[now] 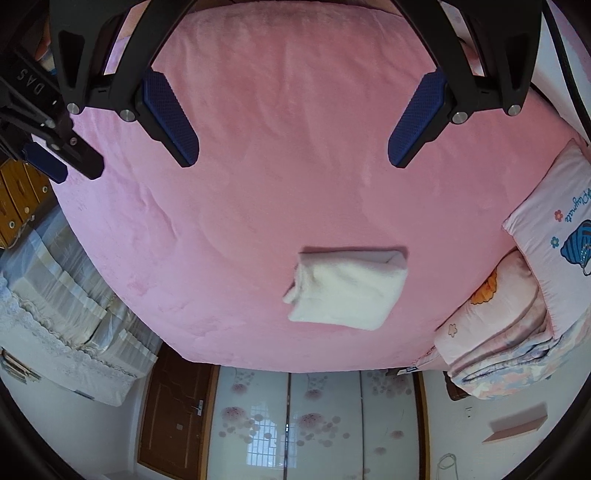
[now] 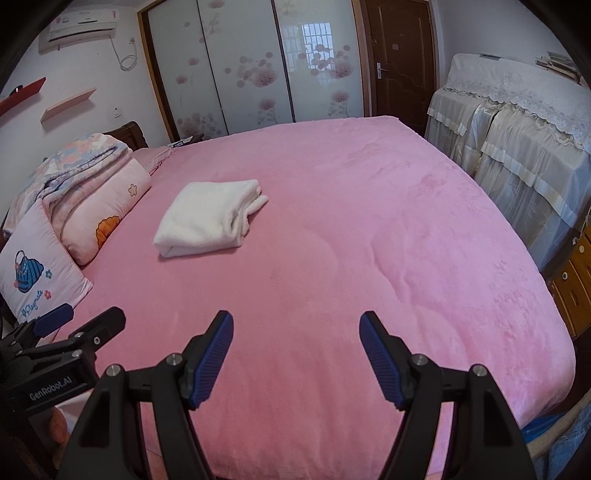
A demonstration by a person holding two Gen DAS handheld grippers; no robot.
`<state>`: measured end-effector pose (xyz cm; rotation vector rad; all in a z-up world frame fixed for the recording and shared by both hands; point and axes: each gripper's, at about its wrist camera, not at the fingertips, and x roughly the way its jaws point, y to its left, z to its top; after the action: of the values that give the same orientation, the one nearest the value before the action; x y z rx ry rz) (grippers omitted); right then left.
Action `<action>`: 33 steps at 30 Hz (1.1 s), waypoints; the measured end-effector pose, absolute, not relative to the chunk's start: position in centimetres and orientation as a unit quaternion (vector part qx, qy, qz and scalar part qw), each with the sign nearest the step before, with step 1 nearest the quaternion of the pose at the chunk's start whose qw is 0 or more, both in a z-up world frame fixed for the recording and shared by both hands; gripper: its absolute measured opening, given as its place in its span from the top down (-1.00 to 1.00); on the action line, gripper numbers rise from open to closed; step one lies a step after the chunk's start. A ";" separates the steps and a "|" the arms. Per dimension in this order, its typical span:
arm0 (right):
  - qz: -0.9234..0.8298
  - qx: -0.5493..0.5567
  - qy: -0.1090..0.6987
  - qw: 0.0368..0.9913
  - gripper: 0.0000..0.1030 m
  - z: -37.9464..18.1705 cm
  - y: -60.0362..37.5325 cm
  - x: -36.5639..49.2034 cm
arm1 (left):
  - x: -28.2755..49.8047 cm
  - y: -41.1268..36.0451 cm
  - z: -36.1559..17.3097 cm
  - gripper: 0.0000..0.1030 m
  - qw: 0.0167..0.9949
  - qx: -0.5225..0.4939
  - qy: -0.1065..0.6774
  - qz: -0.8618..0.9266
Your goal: Fold large clothes
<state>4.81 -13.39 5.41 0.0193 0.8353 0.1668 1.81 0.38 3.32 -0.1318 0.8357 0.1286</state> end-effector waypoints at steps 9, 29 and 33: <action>0.070 -0.011 0.396 0.915 -0.38 5.1 -13.7 2.9 | 0.6 -2.4 3.1 -0.98 0.910 -0.043 0.409 0.053; 0.076 -0.008 0.399 0.914 -0.38 5.0 -14.8 2.3 | 0.2 -2.2 2.5 -0.98 0.904 -0.044 0.422 0.060; 0.078 -0.006 0.400 0.913 -0.38 4.8 -14.7 2.2 | 0.3 -2.1 2.5 -0.98 0.903 -0.044 0.423 0.061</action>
<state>2.22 -14.75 4.84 -0.0131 0.8233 0.1612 0.29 -2.10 2.46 -0.0903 0.8737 0.1255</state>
